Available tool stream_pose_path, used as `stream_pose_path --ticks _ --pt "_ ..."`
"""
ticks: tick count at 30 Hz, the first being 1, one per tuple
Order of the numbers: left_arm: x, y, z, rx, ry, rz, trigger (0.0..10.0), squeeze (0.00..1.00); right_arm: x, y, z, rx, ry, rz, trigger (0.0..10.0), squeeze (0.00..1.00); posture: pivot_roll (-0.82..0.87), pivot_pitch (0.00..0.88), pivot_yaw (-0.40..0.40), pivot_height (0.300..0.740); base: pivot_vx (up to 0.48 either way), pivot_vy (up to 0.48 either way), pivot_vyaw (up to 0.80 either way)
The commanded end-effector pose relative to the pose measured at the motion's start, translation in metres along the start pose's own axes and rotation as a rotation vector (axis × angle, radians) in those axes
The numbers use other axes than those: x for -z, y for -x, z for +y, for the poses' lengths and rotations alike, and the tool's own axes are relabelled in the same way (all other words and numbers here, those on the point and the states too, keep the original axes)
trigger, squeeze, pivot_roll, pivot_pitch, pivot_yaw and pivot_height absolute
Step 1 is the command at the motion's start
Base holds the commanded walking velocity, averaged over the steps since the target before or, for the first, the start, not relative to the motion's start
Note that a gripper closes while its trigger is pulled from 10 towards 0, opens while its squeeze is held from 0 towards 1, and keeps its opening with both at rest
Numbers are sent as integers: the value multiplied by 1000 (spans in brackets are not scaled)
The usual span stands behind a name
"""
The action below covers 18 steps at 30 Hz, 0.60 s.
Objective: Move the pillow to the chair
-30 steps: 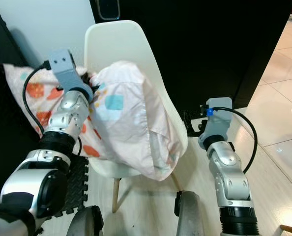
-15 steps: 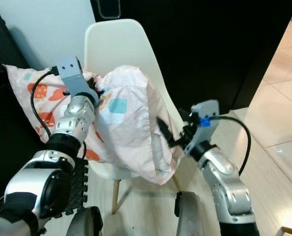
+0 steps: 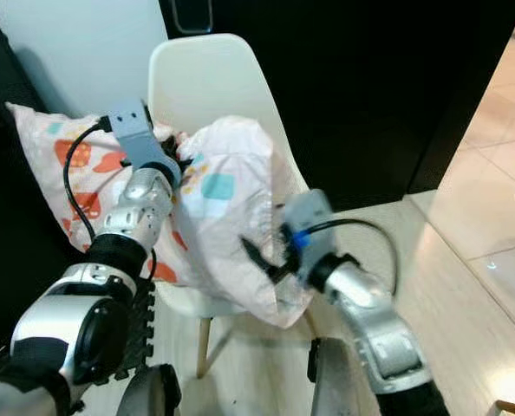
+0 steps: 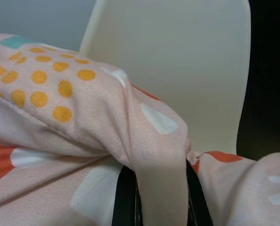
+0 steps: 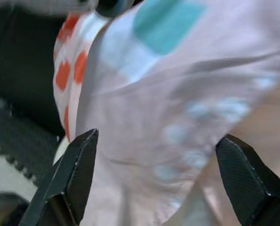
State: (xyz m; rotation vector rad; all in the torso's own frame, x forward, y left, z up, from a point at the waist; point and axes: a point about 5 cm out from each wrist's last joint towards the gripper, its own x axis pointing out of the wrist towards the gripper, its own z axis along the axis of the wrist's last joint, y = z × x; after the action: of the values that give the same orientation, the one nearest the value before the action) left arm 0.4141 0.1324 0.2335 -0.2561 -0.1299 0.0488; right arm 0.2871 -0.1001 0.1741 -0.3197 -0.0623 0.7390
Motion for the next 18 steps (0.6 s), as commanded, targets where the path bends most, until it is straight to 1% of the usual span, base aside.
stream_pose_path --ticks 1,2,5,7,8,10,12,14,16,17,18 --pt "11 2 -3 34 -3 50 10000 0 2 -10 4 13 49 31 10000 384 -96 91 49 495 0 0 0" --pt "12 3 -4 41 3 53 10000 0 1 -17 6 25 47 33 10000 0 -94 92 48 495 0 0 0" --pt "12 3 -4 45 7 55 10000 0 0 -21 7 32 43 34 10000 0 -92 93 47 495 0 0 0" --pt "14 4 -5 51 12 58 10000 0 -4 -28 9 41 10 14 10000 0 -87 97 44 495 0 0 0" --pt "14 4 -5 51 12 58 10000 0 -4 -28 9 41 10 14 10000 0 -87 97 44 495 0 0 0" --pt "15 6 -5 55 16 58 10000 0 -6 -34 4 89 0 11 10000 0 -84 98 44 495 0 0 0" --pt "15 6 -5 55 16 58 10000 0 -6 -34 4 89 0 11 10000 0 -84 98 44 495 0 0 0" --pt "16 7 -7 61 20 61 10000 0 -5 -39 -1 135 -10 28 10000 0 -79 101 40 495 0 0 0" --pt "16 7 -7 61 20 61 10000 0 -5 -39 -1 135 -10 28 10000 0 -79 101 40 495 0 0 0" --pt "16 7 -7 64 23 59 10000 0 -3 -41 -3 150 -38 57 10000 0 -76 102 38 495 0 0 0" --pt "16 7 -7 64 23 59 10000 0 -3 -41 -3 150 -38 57 10000 0 -76 102 38 495 0 0 0"
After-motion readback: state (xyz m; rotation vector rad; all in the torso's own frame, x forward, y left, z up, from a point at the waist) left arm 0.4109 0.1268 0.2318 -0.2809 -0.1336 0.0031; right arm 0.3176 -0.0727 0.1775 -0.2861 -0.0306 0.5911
